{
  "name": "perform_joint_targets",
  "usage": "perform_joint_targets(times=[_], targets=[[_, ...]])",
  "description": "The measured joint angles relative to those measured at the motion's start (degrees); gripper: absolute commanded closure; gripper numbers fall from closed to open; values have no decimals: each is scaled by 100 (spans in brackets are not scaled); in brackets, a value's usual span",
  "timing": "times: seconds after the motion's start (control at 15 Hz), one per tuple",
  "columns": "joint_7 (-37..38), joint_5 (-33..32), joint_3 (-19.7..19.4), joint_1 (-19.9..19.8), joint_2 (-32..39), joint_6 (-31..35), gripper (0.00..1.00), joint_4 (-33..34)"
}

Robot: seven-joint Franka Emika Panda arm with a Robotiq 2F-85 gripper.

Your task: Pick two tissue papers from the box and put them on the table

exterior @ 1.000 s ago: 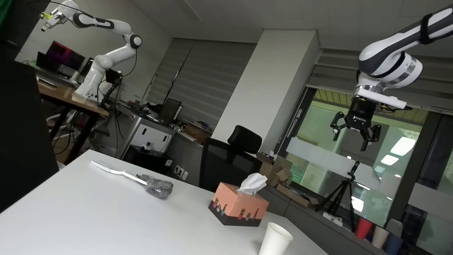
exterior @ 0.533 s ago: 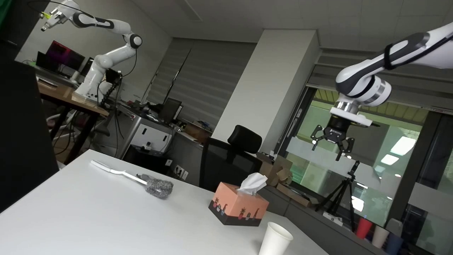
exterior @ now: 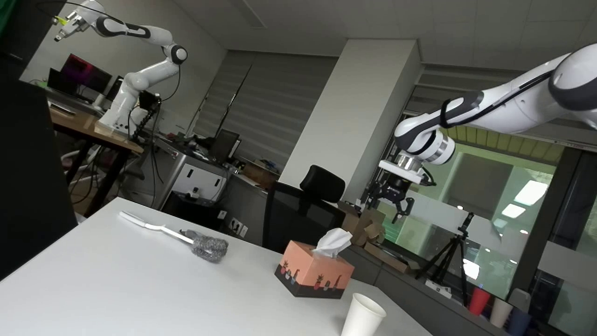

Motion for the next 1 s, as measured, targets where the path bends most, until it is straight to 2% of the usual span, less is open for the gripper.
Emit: perform_joint_targets(times=[0.33,0.6,0.8,1.0], targets=[[905,282,-3,32,858,-335,0,1357],[1231,282,53,125,1594,-821,0,2203],[1244,281,81,171,1939,-964,0,2518],[1244,281,80,151,1960,-1027,0,2619]])
